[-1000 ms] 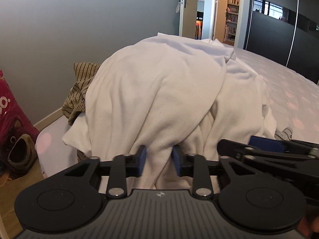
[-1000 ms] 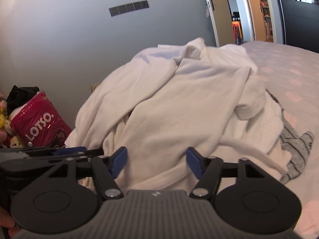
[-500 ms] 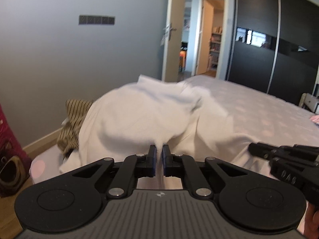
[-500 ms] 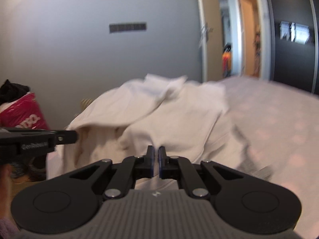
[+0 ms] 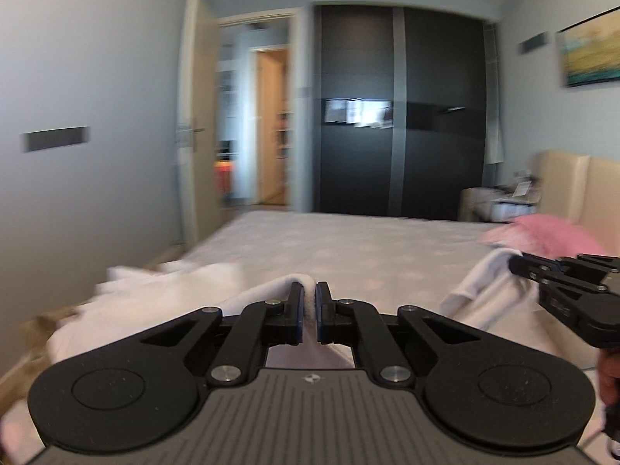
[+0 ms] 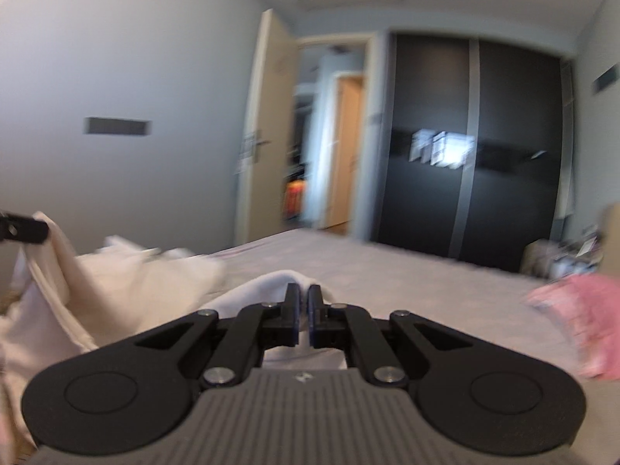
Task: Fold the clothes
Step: 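Grasp the cream long-sleeve shirt with the left gripper while the right gripper grasps it too, then pull the cream shirt out of the heap with both grippers onto the open bed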
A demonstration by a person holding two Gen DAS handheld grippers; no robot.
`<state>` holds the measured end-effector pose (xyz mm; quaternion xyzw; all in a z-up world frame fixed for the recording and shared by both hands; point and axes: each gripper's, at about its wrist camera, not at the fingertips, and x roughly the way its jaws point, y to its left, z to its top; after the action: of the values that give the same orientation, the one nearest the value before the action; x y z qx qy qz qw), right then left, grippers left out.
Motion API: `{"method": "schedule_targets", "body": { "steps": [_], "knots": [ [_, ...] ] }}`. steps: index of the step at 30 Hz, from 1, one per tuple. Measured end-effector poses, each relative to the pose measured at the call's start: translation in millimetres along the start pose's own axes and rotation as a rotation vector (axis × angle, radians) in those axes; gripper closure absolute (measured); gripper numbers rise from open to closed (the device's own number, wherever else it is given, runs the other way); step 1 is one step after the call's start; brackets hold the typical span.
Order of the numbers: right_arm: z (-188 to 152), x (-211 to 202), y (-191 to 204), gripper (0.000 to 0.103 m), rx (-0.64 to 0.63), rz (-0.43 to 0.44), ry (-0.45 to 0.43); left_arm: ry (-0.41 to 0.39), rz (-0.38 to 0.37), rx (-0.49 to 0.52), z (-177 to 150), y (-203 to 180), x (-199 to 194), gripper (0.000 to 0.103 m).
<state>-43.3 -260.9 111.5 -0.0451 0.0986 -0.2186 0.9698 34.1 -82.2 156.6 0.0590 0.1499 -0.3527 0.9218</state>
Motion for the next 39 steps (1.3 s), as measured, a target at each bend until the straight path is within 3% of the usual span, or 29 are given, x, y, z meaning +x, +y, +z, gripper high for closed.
{"method": "schedule_targets", "body": {
  "steps": [8, 11, 15, 22, 25, 27, 30, 32, 33, 36, 39],
  "knots": [
    [43.5, -73.3, -111.0, 0.098, 0.005, -0.299, -0.123, -0.069, -0.32, 0.108, 43.5, -106.6, -5.8, 0.099],
    [54.3, -91.3, -143.9, 0.098, 0.0, -0.373, -0.131, -0.038, -0.376, 0.115, 47.8, -126.4, 15.7, 0.099],
    [42.5, -86.9, -168.3, 0.098, -0.008, -0.399, -0.057, 0.1, -0.35, 0.105, 28.4, -135.6, 64.6, 0.099],
    [-46.9, -41.0, -173.4, 0.098, 0.07, -0.261, 0.205, 0.373, -0.145, 0.145, -72.4, -86.8, 141.9, 0.099],
    [-90.6, -18.2, -160.2, 0.098, 0.103, -0.125, 0.324, 0.483, -0.074, 0.168, -111.1, -65.4, 168.7, 0.099],
    [-118.2, -8.1, -148.5, 0.097, 0.103, -0.038, 0.389, 0.54, -0.048, 0.17, -132.3, -64.7, 165.3, 0.099],
    [-141.2, 8.4, -130.9, 0.092, 0.077, 0.021, 0.454, 0.578, -0.04, 0.178, -151.0, -58.6, 163.9, 0.097],
    [-147.6, 12.3, -131.8, 0.068, 0.086, 0.029, 0.461, 0.566, -0.049, 0.206, -156.6, -61.8, 158.3, 0.09],
    [-150.0, 13.6, -132.9, 0.063, 0.095, 0.033, 0.463, 0.554, -0.057, 0.228, -157.4, -67.3, 151.1, 0.084],
    [-150.9, 14.1, -140.8, 0.061, 0.155, 0.04, 0.458, 0.5, -0.091, 0.319, -160.0, -84.6, 138.5, 0.076],
    [-152.8, 12.3, -150.6, 0.061, 0.197, 0.047, 0.48, 0.464, -0.161, 0.38, -158.7, -103.6, 128.5, 0.076]
  ]
}}
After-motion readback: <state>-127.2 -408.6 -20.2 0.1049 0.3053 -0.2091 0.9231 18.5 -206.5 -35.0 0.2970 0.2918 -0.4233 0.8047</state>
